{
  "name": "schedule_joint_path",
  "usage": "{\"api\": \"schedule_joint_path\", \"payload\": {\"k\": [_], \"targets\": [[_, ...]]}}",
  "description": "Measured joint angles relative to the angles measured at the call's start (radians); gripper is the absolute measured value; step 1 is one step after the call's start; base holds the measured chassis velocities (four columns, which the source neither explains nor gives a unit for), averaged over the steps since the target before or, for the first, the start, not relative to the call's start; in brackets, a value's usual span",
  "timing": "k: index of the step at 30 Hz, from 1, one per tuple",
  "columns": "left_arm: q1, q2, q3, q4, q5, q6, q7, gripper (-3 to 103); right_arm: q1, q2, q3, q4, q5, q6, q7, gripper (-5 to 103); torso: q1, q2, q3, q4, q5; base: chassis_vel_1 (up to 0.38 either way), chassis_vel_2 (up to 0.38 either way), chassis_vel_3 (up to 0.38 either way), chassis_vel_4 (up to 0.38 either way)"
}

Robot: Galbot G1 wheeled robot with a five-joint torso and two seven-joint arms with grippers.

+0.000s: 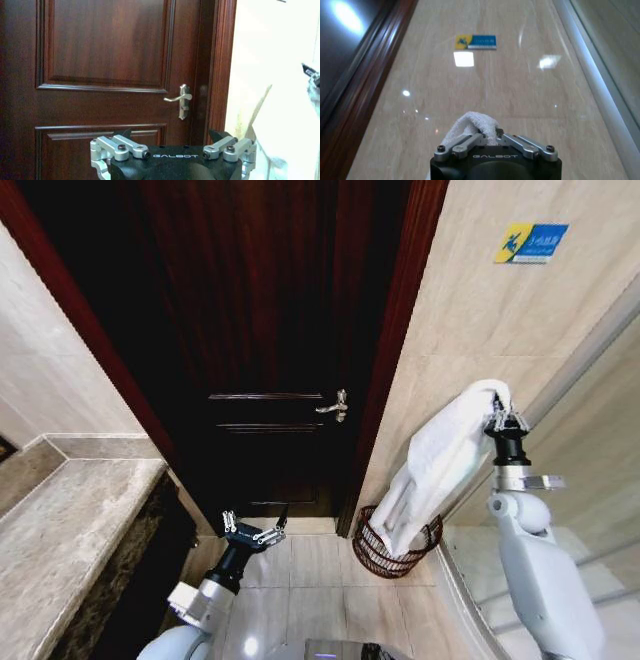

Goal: Discard the used towel into the hamper.

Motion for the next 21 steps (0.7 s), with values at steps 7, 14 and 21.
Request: {"api": "schedule_joint_path", "payload": {"k": [7, 14, 21], "targets": [[0.0, 0.0, 0.0, 0.0, 0.0, 0.0, 0.0, 100, 0.004, 0.009, -0.012, -0.065, -0.004, 0.019, -0.017, 3, 0.0, 0.0, 0.0, 0.0, 0.0, 0.0, 0.0, 0.0, 0.0], [0.0, 0.0, 0.0, 0.0, 0.0, 0.0, 0.0, 100, 0.003, 0.016, -0.017, -0.107, -0.013, 0.031, -0.028, 3, 0.0, 0.0, 0.0, 0.0, 0.0, 0.0, 0.0, 0.0, 0.0], [0.0, 0.0, 0.0, 0.0, 0.0, 0.0, 0.0, 100, -0.005, 0.026, -0.018, -0.143, -0.019, 0.044, -0.036, 3, 0.0, 0.0, 0.0, 0.0, -0.0001, 0.0, 0.0, 0.0, 0.0]]}}
